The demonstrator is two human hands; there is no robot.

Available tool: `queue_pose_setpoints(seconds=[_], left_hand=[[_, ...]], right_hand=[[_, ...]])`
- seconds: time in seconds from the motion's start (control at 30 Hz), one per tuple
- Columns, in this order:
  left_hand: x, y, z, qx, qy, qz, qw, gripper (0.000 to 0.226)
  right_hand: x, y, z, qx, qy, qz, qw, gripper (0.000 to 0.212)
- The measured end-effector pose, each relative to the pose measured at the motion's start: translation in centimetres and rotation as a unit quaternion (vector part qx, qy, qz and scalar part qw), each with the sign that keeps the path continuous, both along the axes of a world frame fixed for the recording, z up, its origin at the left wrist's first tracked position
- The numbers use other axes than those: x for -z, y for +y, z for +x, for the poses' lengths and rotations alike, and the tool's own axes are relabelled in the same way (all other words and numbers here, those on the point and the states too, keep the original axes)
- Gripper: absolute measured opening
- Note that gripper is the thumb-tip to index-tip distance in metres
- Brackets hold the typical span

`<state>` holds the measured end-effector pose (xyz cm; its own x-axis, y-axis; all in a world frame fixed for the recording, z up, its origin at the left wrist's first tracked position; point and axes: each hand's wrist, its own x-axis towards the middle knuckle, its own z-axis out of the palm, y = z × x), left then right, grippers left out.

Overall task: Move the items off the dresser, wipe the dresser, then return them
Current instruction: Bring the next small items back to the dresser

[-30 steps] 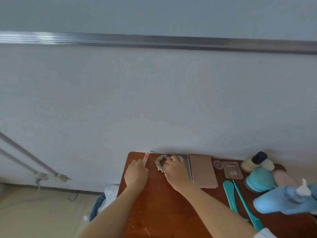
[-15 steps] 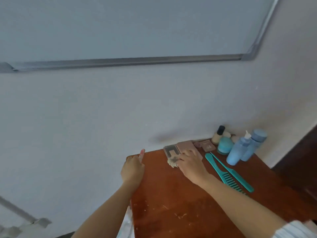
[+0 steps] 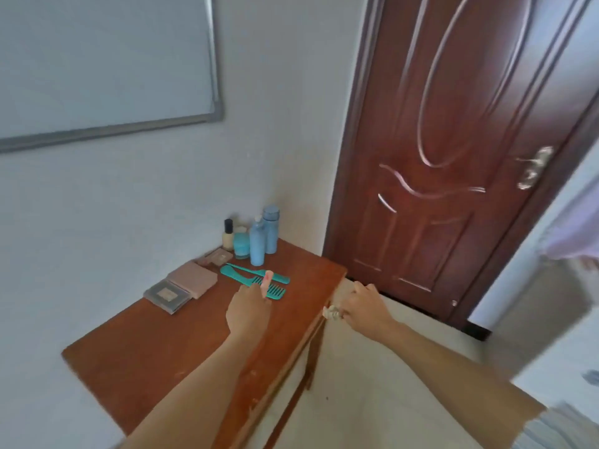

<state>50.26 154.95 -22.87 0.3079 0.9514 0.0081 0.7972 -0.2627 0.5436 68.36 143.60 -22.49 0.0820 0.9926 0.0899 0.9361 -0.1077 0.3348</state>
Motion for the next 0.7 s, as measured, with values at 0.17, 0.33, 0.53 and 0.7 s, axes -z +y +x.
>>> queue_pose_setpoints(seconds=[0.17,0.33,0.53,0.7], left_hand=[[-0.8,-8.1,11.7,0.183,0.028,0.019,0.983,0.027],[-2.6,-19.9,23.9,0.333,0.031,0.043,0.942,0.026],[-4.4,-34.5,36.3,0.398,0.004,0.013,0.917,0.024],[-4.5,-44.0,42.0,0.445,-0.046,-0.011,0.894,0.035]], right_hand=[[-0.8,-13.5,7.8,0.206,0.089,-0.017,0.974,0.026],[-2.4,-28.0,14.9,0.341,0.05,0.06,0.937,0.013],[-4.0,-44.3,22.1,0.47,0.109,0.165,0.86,0.014],[-3.7,-53.8,25.5,0.548,0.138,0.211,0.797,0.024]])
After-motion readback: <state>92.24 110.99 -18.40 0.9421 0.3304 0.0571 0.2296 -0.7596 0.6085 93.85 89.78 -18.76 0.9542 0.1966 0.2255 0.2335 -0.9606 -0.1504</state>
